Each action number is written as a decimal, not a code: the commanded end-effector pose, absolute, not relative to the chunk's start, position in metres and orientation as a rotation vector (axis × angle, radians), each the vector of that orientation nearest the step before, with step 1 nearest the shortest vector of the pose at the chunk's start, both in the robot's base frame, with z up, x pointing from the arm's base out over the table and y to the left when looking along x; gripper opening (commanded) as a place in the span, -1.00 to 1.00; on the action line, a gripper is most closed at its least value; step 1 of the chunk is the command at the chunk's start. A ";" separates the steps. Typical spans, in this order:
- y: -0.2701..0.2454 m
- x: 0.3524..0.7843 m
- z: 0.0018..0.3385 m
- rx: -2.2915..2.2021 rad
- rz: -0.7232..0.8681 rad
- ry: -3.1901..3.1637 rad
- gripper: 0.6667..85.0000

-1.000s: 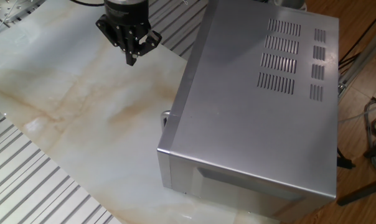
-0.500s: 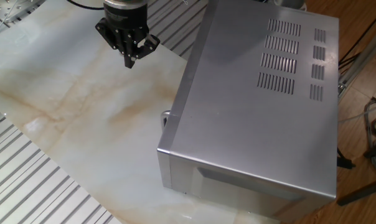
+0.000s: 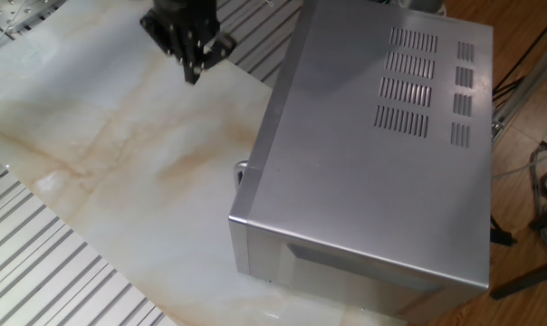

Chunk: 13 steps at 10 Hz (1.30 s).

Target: Close the microwave door

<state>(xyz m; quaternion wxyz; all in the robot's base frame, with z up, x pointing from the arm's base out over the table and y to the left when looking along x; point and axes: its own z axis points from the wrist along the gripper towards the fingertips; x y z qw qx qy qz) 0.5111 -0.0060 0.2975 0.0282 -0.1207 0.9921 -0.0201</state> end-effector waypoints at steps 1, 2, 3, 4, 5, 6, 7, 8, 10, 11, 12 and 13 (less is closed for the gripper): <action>0.014 0.491 0.350 -0.323 -0.053 3.119 -0.99; 0.022 0.487 0.361 -0.307 -0.051 3.131 -0.99; 0.029 0.485 0.370 -0.283 -0.051 3.135 -0.99; 0.030 0.485 0.376 -0.261 -0.071 3.131 -0.99; 0.023 0.486 0.378 -0.257 -0.122 3.126 -0.99; 0.022 0.485 0.379 -0.235 -0.122 3.124 -0.99; 0.029 0.485 0.378 -0.177 -0.079 3.123 -0.99; 0.028 0.483 0.378 -0.163 -0.079 3.130 -0.99; 0.031 0.481 0.379 -0.160 -0.064 3.129 -0.99; 0.028 0.481 0.379 -0.180 -0.083 3.129 -0.99; 0.027 0.481 0.379 -0.194 -0.093 3.129 -0.99; 0.026 0.481 0.379 -0.201 -0.098 3.128 -0.99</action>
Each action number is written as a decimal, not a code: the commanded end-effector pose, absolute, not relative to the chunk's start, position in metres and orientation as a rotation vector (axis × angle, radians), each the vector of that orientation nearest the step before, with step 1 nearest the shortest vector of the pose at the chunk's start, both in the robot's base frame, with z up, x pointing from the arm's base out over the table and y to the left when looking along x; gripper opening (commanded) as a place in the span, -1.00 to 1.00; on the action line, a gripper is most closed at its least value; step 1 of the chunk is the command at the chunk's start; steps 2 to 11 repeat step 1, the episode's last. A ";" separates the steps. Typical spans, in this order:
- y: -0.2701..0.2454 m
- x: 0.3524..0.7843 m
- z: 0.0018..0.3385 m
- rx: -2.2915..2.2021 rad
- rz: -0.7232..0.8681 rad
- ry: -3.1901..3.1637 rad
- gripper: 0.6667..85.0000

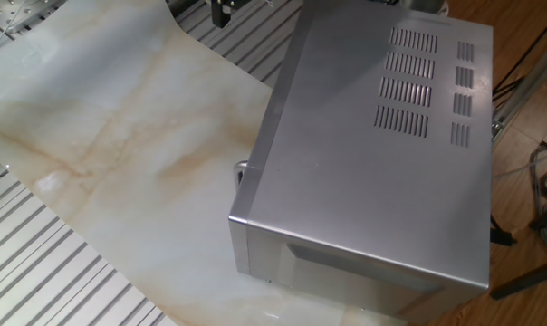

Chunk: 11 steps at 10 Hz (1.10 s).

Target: Close the microwave door

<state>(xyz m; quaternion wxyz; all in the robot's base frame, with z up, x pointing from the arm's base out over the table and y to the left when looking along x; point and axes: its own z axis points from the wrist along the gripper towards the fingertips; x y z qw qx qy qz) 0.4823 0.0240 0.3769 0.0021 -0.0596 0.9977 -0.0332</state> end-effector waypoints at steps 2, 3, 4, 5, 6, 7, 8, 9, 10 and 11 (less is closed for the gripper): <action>0.024 0.480 0.379 -0.211 -0.108 3.128 -0.99; 0.024 0.480 0.379 -0.211 -0.108 3.128 -0.99; 0.024 0.480 0.379 -0.211 -0.108 3.128 -0.99; 0.024 0.480 0.379 -0.211 -0.108 3.128 -0.99; 0.024 0.480 0.379 -0.211 -0.108 3.128 -0.99; 0.024 0.480 0.379 -0.211 -0.108 3.128 -0.99; 0.024 0.480 0.379 -0.211 -0.108 3.128 -0.99; 0.024 0.480 0.379 -0.211 -0.108 3.128 -0.99; 0.024 0.480 0.379 -0.211 -0.108 3.128 -0.99; 0.024 0.480 0.379 -0.211 -0.108 3.128 -0.99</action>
